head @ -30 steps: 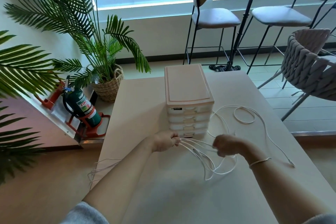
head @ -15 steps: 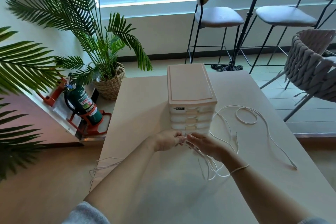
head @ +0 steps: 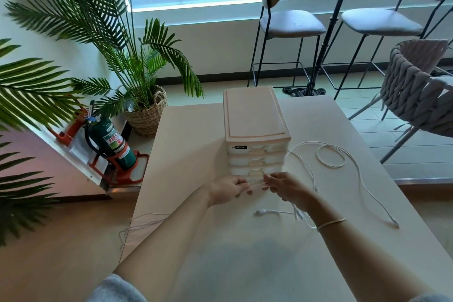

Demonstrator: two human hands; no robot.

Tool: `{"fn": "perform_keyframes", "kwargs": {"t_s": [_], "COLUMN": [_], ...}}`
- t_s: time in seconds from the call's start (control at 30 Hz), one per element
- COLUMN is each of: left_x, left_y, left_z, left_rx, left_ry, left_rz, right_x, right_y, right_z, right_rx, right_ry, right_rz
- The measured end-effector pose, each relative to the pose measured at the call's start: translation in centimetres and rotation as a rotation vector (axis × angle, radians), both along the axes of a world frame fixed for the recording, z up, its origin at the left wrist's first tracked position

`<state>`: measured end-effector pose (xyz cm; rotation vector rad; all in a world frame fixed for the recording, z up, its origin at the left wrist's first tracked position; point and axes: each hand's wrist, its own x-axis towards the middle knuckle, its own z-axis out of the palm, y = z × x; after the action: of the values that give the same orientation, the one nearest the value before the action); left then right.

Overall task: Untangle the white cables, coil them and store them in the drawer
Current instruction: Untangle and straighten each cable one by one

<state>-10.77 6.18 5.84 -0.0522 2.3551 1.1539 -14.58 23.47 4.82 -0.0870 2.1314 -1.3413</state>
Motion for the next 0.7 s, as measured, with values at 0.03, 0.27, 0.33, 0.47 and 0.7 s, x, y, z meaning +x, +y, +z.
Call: {"fn": "perform_keyframes", "kwargs": {"t_s": [0.03, 0.27, 0.33, 0.47, 0.7], "left_x": [0.3, 0.9, 0.4, 0.1, 1.4], "left_y": [0.2, 0.0, -0.4, 0.0, 2.5], "left_z": [0.1, -0.6, -1.1, -1.5, 0.6], "left_rx": [0.027, -0.068, -0.111, -0.162, -0.242], "left_ry": [-0.019, -0.041, -0.006, -0.005, -0.009], "left_rz": [-0.031, -0.021, 0.060, 0.074, -0.338], "right_x": [-0.2, 1.1, 1.8, 2.2, 0.5], "right_y": [-0.1, -0.2, -0.3, 0.0, 0.3], "right_z": [-0.1, -0.7, -0.2, 0.6, -0.6], "right_rx": [0.031, 0.190, 0.199, 0.304, 0.229], "right_ry": [0.060, 0.221, 0.179, 0.191, 0.187], "right_rz": [-0.027, 0.070, 0.172, 0.313, 0.039]}}
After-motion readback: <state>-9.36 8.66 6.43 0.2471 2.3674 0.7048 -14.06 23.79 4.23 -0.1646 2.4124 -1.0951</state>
